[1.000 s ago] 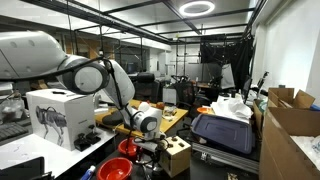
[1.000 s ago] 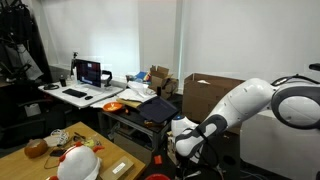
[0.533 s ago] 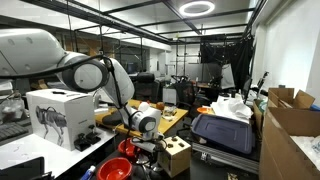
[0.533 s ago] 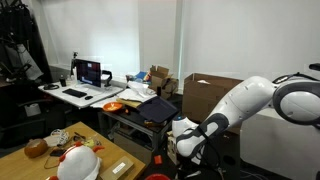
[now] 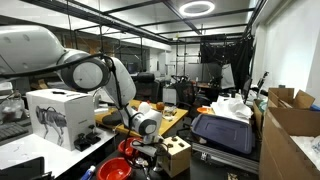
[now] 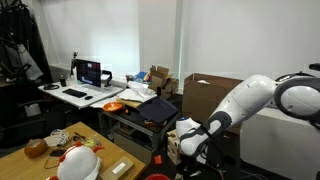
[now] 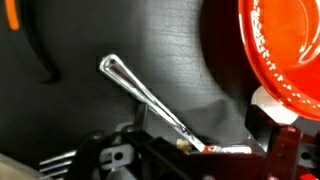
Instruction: Move one fork towards you
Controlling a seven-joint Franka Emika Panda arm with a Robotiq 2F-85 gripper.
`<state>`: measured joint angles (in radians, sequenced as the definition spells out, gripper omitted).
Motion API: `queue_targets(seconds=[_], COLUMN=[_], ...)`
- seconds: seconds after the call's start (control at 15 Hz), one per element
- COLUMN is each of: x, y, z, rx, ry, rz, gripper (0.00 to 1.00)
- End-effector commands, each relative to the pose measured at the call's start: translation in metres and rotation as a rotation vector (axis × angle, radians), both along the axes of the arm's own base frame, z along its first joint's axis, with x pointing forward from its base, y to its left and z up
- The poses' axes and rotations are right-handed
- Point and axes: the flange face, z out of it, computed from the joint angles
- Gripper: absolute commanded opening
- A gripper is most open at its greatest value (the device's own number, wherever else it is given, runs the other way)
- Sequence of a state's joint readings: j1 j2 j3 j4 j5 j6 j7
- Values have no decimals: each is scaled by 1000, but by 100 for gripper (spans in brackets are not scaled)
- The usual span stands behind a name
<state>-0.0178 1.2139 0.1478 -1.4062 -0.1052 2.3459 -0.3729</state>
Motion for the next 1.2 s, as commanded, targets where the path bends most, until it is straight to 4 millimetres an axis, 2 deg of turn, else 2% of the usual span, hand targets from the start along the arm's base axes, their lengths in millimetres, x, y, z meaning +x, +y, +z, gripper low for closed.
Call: queue_targets(seconds=[0.0,0.27,0.67,1.13], x=[-8,-5,0,0], y=[-13,-19,-16,-19], z=[6,5,9,-7], rx=[1,-15,-9,-33], ry=[18,4,-1,-24], rz=[18,25,34,85], gripper=[100,100,100,100])
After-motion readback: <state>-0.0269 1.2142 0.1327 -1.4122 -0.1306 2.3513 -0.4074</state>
